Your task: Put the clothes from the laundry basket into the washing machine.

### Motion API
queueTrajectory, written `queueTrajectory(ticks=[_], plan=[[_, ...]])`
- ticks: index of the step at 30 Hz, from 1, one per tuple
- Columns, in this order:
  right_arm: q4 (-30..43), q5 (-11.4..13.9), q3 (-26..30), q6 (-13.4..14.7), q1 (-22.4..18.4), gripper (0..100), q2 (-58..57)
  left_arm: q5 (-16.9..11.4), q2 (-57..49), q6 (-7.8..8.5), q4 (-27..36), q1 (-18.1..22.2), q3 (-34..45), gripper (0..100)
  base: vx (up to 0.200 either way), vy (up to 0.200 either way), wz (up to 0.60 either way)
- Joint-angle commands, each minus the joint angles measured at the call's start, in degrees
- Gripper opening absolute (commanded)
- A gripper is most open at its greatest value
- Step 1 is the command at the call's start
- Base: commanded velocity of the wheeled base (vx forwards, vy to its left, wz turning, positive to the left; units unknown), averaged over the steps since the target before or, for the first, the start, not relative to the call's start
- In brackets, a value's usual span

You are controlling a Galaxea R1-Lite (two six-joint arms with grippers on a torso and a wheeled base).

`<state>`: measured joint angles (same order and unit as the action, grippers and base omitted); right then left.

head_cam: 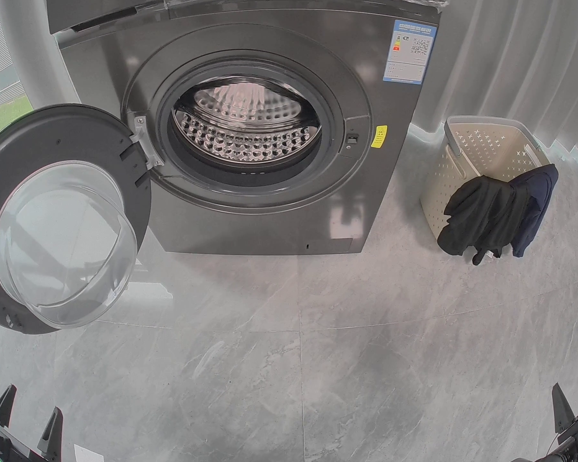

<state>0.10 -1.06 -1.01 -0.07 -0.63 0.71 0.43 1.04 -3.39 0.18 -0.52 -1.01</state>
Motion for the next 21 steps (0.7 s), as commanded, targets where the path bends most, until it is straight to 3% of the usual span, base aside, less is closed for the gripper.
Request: queueTrajectory(ticks=[1,6,21], plan=[[0.0,0.0,1.0,0.0,0.0,100,-0.4,0.0,-0.8,-0.04,0.0,0.0,0.9,100,0.0,0.0,0.0],[0.0,0.0,1.0,0.0,0.0,100,-0.4,0.0,-0.8,0.05,0.0,0.0,0.9,100,0.0,0.0,0.0],[0.0,0.0,1.0,0.0,0.0,100,-0.4,0.0,-0.8,0.05,0.0,0.0,0.9,100,0.2,0.0,0.0]])
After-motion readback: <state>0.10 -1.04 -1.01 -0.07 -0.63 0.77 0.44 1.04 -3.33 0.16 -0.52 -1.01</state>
